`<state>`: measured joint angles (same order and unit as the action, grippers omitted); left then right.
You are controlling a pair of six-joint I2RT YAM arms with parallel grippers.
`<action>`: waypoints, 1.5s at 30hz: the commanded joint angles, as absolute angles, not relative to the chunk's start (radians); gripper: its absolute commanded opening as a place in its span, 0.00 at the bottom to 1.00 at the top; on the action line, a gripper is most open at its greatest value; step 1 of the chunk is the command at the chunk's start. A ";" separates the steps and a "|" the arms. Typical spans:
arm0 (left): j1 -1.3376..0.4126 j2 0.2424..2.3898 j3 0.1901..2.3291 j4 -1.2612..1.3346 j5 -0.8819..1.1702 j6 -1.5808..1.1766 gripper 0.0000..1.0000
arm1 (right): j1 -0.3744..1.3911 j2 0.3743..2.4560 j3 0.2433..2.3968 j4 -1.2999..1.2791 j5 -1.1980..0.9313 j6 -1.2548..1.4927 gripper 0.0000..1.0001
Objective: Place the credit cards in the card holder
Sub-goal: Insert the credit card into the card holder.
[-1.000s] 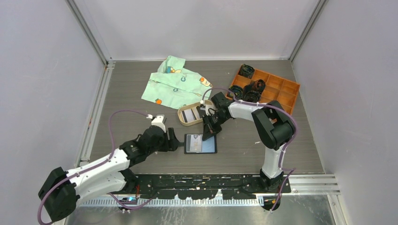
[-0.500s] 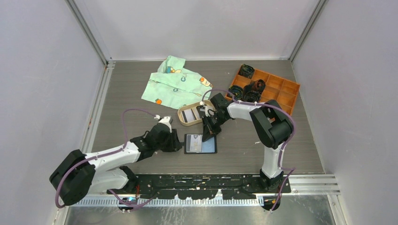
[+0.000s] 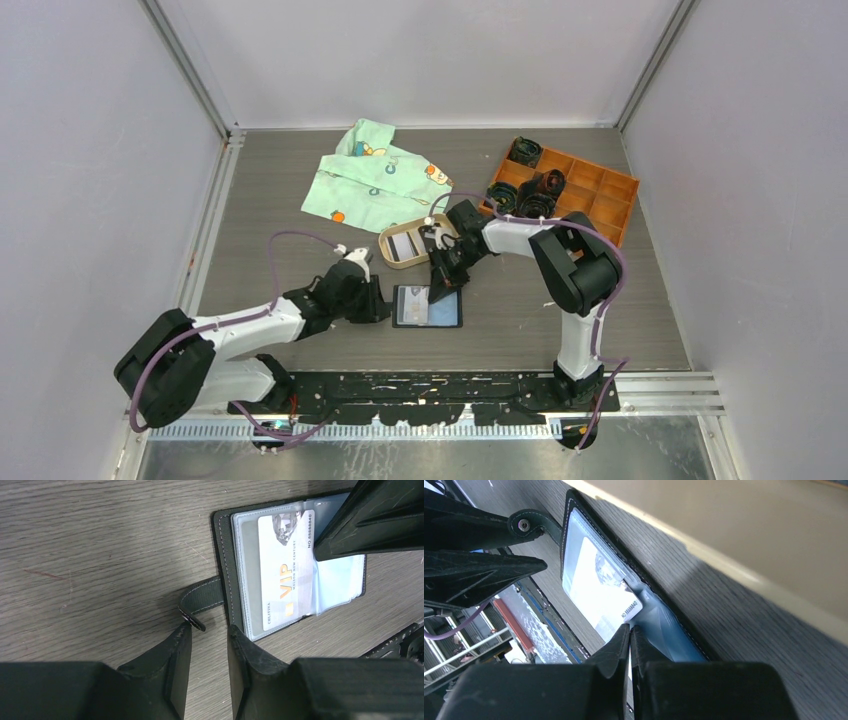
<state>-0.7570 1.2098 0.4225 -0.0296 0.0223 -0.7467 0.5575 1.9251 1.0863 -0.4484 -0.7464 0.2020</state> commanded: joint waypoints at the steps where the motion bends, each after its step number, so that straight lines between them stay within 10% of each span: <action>1: -0.753 1.207 0.461 0.033 0.049 -0.728 0.33 | 0.572 1.936 1.113 -0.420 -0.760 0.214 0.10; 45: -0.753 1.190 0.478 0.013 0.077 -0.719 0.32 | 0.596 1.899 1.147 -0.408 -0.806 0.170 0.13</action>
